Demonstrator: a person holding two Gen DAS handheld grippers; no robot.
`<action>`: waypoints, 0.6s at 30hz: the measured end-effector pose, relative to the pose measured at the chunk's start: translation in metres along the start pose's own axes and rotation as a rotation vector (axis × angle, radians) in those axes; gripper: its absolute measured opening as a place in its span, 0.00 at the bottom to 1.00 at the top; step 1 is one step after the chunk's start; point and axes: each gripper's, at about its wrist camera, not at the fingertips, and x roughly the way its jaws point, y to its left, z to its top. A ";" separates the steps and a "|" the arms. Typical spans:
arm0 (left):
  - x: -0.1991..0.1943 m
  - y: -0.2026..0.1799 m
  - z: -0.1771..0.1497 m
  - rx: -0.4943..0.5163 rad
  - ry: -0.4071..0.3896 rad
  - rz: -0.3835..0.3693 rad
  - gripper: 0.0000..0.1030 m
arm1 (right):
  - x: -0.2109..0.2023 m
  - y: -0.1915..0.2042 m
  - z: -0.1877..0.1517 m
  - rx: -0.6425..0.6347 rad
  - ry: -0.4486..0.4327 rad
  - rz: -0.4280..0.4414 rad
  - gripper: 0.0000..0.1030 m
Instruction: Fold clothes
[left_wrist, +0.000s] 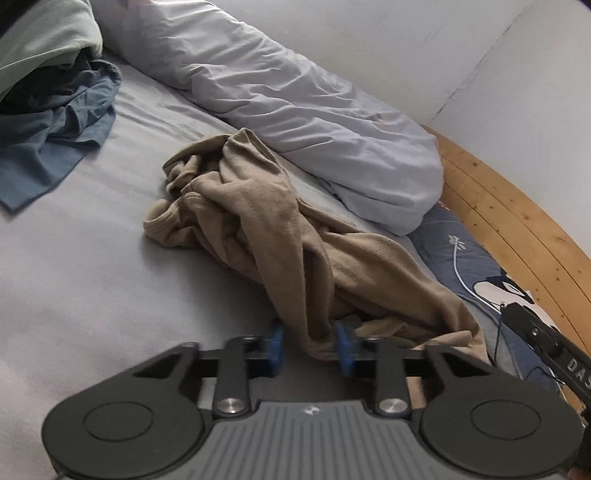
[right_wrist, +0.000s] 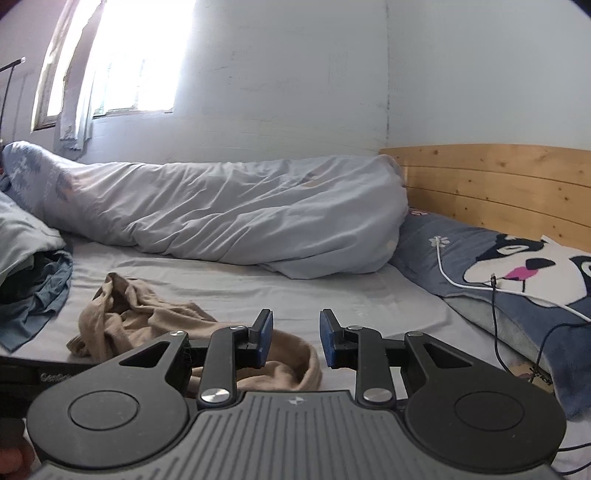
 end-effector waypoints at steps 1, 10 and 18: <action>-0.003 0.002 0.001 -0.004 -0.012 0.002 0.02 | 0.000 0.000 0.001 0.007 -0.001 -0.001 0.26; -0.089 0.022 0.036 0.004 -0.208 0.021 0.02 | 0.004 0.004 0.010 0.070 -0.015 0.003 0.26; -0.161 0.058 0.071 -0.033 -0.356 0.106 0.01 | 0.006 0.025 0.021 0.120 -0.030 0.112 0.26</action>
